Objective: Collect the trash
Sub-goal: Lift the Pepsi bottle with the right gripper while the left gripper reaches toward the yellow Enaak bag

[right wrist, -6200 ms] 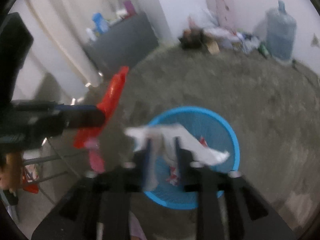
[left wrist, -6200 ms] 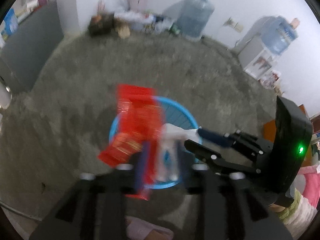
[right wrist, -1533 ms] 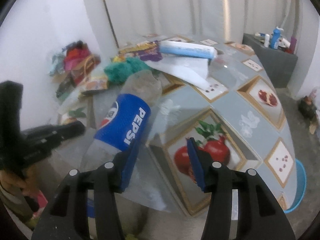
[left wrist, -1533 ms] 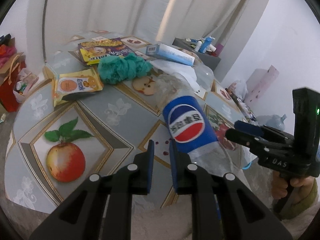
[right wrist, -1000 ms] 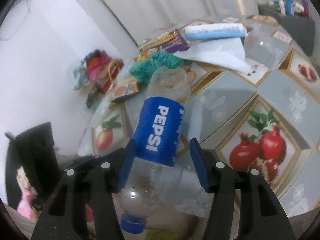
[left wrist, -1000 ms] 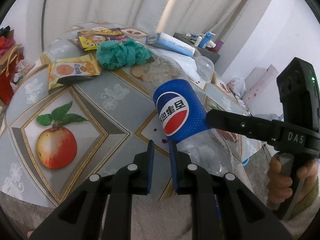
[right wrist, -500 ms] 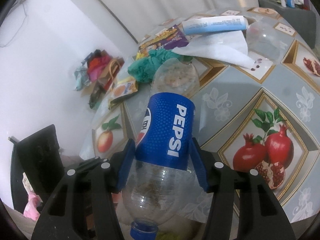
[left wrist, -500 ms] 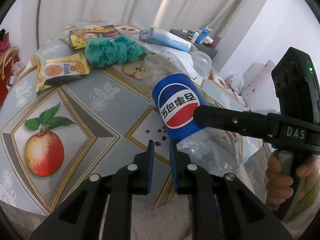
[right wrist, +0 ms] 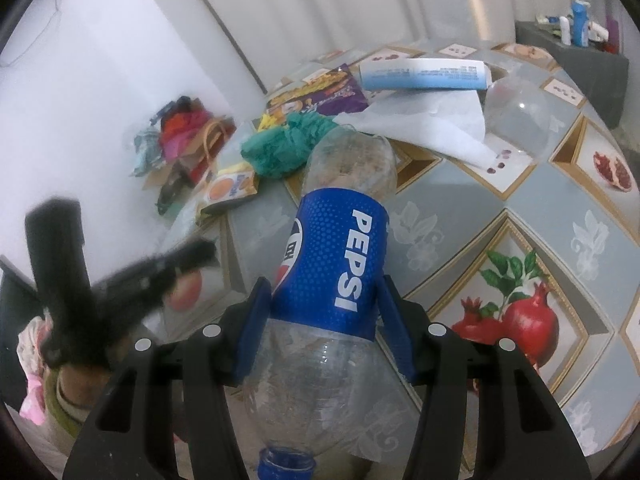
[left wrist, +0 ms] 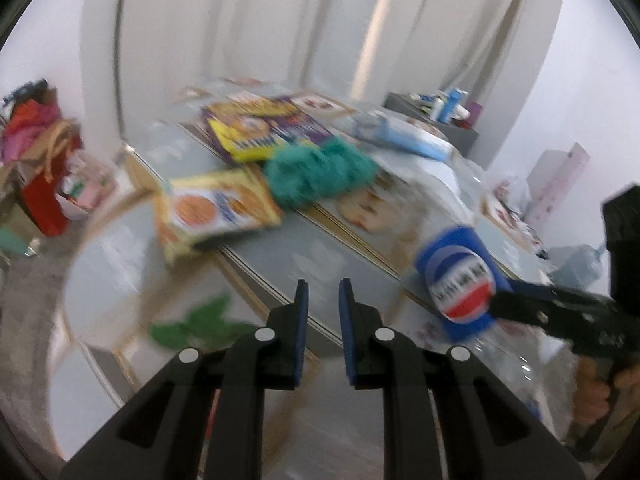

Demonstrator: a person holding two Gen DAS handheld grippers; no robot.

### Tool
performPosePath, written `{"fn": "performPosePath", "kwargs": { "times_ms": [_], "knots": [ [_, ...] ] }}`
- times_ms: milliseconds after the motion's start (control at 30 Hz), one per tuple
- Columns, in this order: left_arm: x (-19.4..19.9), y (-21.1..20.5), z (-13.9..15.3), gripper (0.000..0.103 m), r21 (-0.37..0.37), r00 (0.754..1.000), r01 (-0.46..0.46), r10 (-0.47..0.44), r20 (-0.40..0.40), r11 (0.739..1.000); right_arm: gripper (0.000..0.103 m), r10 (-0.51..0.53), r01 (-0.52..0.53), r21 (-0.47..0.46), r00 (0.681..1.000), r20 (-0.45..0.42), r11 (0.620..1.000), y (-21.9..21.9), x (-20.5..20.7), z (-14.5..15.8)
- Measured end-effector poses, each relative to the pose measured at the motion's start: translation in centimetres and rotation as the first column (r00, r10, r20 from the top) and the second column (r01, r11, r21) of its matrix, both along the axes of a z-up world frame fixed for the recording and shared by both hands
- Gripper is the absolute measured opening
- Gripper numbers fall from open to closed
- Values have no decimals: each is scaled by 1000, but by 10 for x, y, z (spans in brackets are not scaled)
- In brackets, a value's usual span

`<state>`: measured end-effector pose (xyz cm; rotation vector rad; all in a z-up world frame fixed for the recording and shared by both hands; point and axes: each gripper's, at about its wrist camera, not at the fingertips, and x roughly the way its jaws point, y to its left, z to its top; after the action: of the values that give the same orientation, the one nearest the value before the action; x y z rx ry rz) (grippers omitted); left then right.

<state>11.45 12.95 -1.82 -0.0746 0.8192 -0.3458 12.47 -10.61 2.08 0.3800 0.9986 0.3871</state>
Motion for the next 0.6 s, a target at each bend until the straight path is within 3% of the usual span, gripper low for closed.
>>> {"fn": "performPosePath", "kwargs": {
  "times_ms": [167,267,500,600],
  "knots": [
    [21,18,3,16,66,998,-53,51,37,996,51,5,-5,-26,1000,10,1000,3,1,1],
    [34,29,3,37,65,997,-74,72,36,995,51,3,-3,-26,1000,9,1000,1,2,1],
    [68,29,3,40,69,996,-75,71,51,995,51,0,0,-31,1000,7,1000,2,1,2],
    [83,26,-6,40,105,997,-74,72,31,992,51,1,-1,-31,1000,6,1000,2,2,2]
  ]
}}
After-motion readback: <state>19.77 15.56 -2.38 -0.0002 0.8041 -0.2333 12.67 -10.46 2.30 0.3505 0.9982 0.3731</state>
